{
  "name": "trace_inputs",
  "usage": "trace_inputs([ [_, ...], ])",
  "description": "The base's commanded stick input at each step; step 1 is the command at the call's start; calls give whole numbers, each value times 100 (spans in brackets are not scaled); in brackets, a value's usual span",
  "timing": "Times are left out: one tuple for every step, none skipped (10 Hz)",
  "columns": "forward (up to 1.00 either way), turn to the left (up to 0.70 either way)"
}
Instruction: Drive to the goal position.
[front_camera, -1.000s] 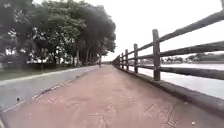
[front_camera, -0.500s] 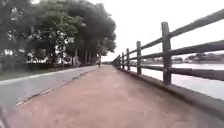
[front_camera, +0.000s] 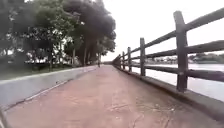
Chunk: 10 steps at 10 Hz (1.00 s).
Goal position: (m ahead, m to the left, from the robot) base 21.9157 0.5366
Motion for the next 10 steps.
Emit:
trace_inputs([
  [100,29],
  [100,8],
  [100,0],
  [100,0],
  [100,0],
  [100,0],
  [100,0],
  [100,0],
  [100,0],
  [100,0],
])
